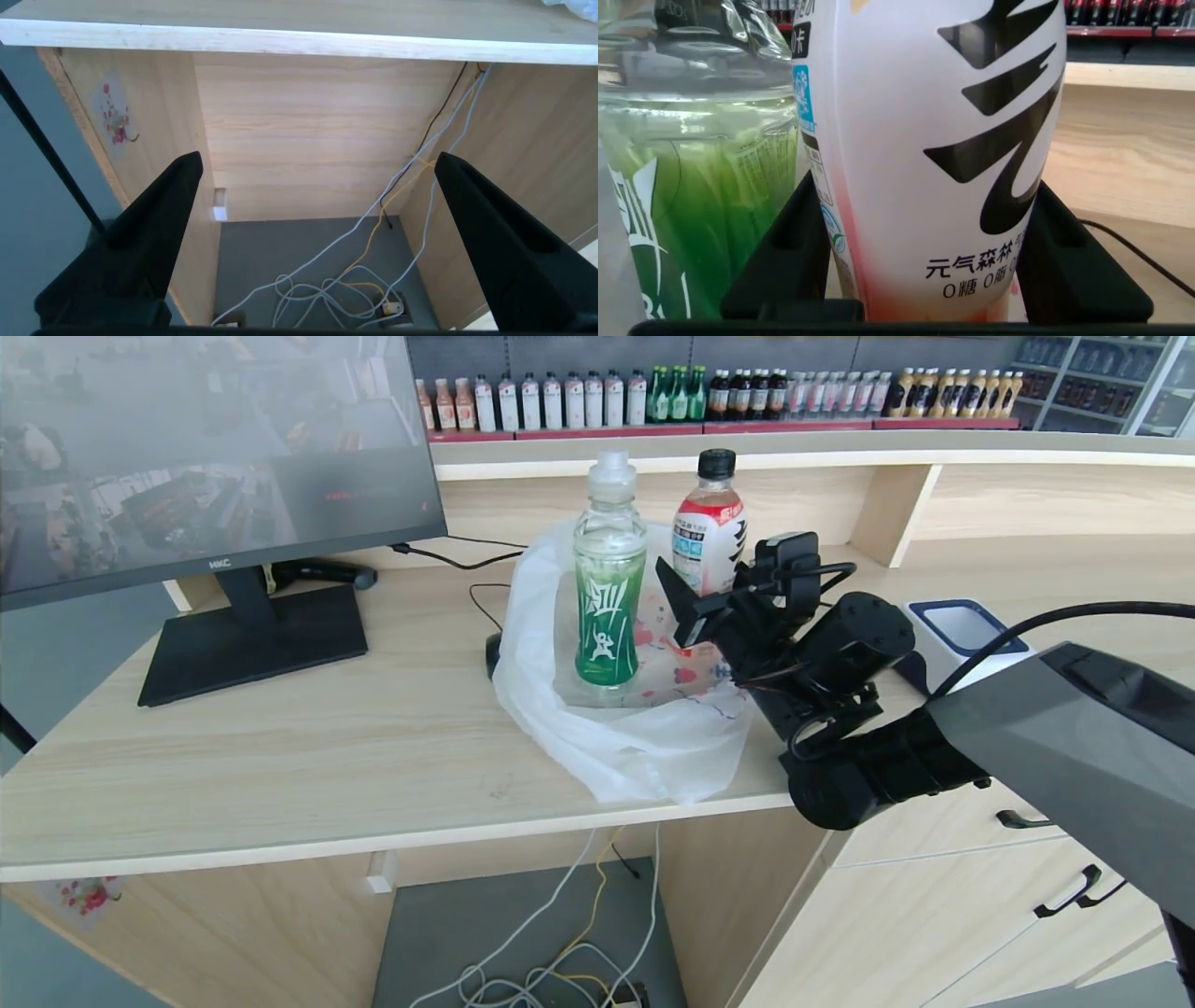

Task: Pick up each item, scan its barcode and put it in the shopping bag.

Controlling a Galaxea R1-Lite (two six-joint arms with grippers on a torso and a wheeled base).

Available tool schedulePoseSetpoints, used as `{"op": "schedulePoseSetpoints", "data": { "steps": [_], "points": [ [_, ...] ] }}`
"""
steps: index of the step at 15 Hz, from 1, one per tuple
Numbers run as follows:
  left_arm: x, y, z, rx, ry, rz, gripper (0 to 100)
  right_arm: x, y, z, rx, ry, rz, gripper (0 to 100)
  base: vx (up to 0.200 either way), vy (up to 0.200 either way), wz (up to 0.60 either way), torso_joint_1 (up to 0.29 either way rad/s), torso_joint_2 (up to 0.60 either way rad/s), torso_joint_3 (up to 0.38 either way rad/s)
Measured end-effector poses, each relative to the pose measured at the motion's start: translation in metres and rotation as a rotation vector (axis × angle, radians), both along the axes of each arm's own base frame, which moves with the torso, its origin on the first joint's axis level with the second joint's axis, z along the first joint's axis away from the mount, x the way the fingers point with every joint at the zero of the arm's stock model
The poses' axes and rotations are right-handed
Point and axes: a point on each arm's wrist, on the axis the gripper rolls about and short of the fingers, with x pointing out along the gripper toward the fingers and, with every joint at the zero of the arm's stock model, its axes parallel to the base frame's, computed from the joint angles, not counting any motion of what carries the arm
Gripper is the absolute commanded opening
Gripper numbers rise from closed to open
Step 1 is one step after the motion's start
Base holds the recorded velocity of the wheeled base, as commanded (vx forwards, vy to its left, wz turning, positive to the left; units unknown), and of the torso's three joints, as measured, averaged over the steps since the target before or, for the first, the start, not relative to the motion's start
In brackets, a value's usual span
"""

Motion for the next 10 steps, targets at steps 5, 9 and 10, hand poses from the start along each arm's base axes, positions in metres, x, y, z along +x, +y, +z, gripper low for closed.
{"op": "schedulePoseSetpoints", "data": {
  "steps": [5,9,10],
  "points": [
    [0.000,0.000,0.000,0.000,0.000,0.000,100,0.002,0.002,-0.007,-0.006,0.004,0.006,0,0.000,0.000,0.00,0.000,0.00,0.000],
    [0.000,0.000,0.000,0.000,0.000,0.000,100,0.000,0.001,-0.015,-0.018,0.015,0.013,0,0.000,0.000,0.00,0.000,0.00,0.000],
    [0.000,0.000,0.000,0.000,0.000,0.000,100,0.000,0.001,-0.017,-0.021,0.021,0.013,0,0.000,0.000,0.00,0.000,0.00,0.000]
  ]
}}
